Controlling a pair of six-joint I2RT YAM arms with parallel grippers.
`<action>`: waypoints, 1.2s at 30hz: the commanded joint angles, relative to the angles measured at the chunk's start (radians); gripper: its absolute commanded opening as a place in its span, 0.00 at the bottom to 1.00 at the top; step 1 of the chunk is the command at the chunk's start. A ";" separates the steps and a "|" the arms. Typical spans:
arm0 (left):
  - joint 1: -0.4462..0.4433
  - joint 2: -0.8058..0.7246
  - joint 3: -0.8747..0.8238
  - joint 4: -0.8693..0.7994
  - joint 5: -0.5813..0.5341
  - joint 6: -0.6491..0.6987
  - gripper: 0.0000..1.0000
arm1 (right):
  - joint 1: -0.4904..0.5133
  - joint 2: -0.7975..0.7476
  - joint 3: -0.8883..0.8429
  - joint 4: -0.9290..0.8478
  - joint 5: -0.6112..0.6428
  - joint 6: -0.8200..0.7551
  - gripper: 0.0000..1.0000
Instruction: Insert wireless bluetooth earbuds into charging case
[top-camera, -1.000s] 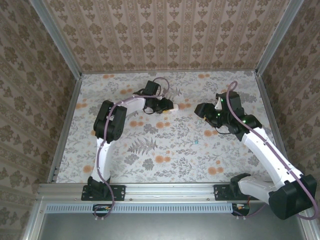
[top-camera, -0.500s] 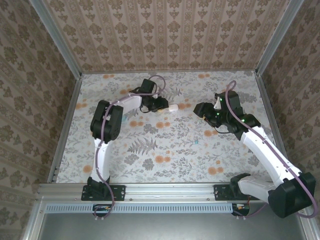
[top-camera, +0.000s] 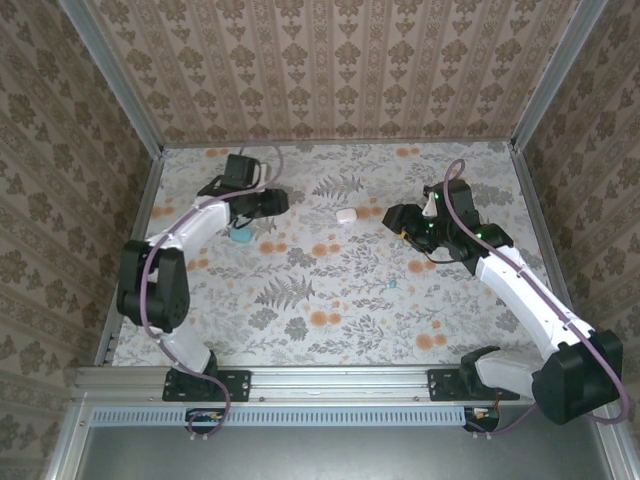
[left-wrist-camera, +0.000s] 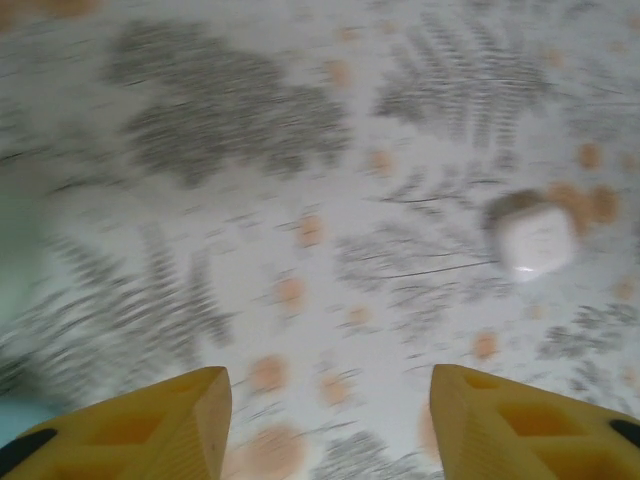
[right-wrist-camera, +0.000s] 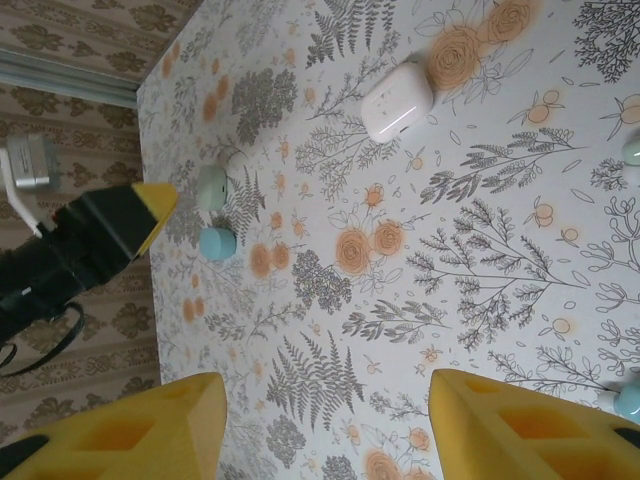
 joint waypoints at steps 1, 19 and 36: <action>0.064 -0.053 -0.060 -0.109 -0.126 0.082 0.59 | -0.003 0.014 0.015 0.026 -0.027 0.006 0.58; 0.256 0.083 -0.017 -0.181 -0.078 -0.028 0.73 | 0.050 0.074 0.050 0.029 -0.030 0.011 0.58; 0.137 0.273 0.168 -0.353 -0.310 -0.215 0.77 | 0.057 0.072 0.046 0.021 -0.026 0.007 0.59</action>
